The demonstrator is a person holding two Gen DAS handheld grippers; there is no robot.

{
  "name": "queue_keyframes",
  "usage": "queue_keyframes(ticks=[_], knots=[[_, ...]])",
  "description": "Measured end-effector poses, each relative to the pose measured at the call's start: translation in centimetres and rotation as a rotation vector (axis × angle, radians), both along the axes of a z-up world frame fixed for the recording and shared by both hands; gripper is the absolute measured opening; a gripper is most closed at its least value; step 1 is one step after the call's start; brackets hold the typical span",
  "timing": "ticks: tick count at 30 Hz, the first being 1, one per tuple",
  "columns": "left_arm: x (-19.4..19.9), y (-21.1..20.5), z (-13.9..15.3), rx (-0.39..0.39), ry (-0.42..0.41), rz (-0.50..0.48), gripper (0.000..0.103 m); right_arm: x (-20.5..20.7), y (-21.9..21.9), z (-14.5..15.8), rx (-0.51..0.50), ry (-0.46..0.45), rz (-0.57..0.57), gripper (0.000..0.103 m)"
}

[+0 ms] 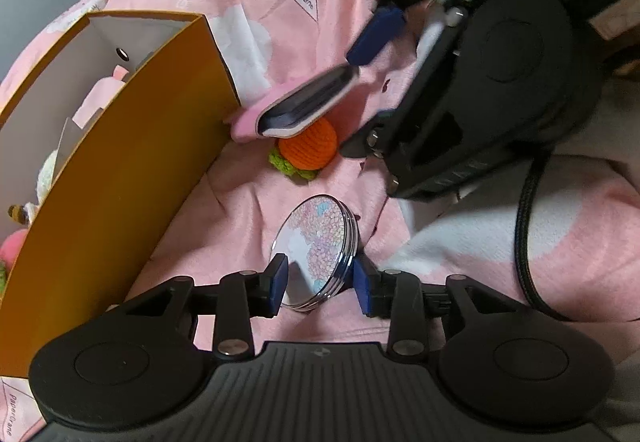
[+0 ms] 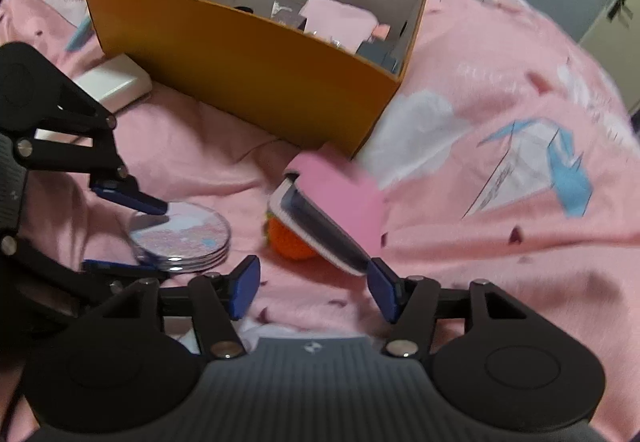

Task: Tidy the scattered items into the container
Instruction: 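Move the left tool to the round compact mirror while the right tool reaches the pink card holder, then grasp the compact mirror edgewise with the left tool while the right tool grasps the card holder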

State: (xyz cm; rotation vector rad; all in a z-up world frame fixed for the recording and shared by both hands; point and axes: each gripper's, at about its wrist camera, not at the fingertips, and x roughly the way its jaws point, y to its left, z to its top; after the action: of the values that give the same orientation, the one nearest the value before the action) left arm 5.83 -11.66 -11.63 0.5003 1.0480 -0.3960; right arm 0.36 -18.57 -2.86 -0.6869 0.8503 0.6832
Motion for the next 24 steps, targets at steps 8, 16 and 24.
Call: queue_keyframes(ticks=[8,16,24], knots=[[-0.6,0.2,1.0,0.041,-0.107,0.047,0.026,0.5,1.3,0.3,-0.106,-0.173,0.115,0.067],[0.8,1.7,1.0,-0.036,-0.063,0.113,0.023,0.8,1.7,0.5,-0.154,-0.178,0.229,0.068],[1.1,3.1,1.2,-0.11,-0.047,0.174,0.02,1.6,2.6,-0.9,-0.091,-0.063,0.237,0.052]])
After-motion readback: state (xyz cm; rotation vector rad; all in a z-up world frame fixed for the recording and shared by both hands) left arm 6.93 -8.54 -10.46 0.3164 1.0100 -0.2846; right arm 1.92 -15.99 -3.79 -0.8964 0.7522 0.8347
